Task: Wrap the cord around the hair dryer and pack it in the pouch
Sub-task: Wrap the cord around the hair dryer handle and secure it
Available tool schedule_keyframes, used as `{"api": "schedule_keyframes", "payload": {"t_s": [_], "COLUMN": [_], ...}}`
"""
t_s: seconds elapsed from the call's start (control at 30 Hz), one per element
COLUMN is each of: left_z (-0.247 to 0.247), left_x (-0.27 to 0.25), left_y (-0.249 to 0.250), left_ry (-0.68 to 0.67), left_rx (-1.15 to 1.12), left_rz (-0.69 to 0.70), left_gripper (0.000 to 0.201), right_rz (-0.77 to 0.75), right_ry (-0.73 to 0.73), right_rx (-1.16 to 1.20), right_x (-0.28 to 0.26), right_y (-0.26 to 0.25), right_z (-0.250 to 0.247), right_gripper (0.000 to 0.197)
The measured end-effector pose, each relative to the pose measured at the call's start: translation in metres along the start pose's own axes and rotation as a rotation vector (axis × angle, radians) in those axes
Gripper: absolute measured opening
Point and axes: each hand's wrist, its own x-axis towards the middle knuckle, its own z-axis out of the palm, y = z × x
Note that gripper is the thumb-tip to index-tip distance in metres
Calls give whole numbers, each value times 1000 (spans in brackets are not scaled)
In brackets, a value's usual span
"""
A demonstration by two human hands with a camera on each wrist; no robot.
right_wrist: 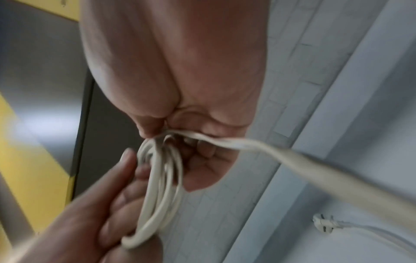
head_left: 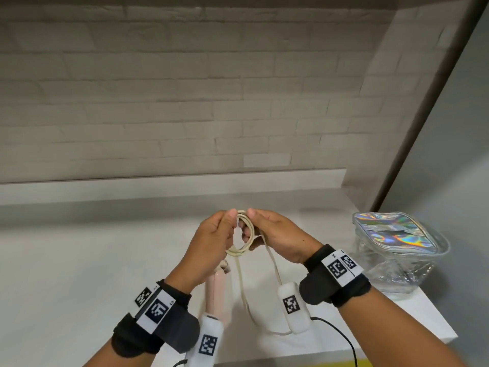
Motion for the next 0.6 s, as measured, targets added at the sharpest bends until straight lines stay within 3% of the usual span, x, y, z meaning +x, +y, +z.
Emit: {"api": "schedule_keyframes", "payload": {"t_s": [0.07,0.13,0.27,0.37,0.47,0.6], "left_z": [-6,-9,-6,2,9,6], "left_x": [2,2,1,-1,1,8], "left_y": [2,2,1,2,2,3], "left_ry": [22,9,-57,-113,-91,-29], "left_rx": [-30,-44,-94,-139,-166,-152], "left_rz": [-21,-27,-67,-93,-82,-50], "left_gripper": [34,34,35,36,37,36], "right_rz": [-28,-51,-191,-246,-182,74], "right_ry": [-58,-36,329,542,443,210], "right_rx": [76,-65,-580,-686,-455,244], "right_x": [-5,-8,-1,6,8,-1], "right_y": [3,6,19,27,27,19], "right_z": [-9,-15,-17,-9,6,12], "right_gripper": [28,31,25,18,17,31]}}
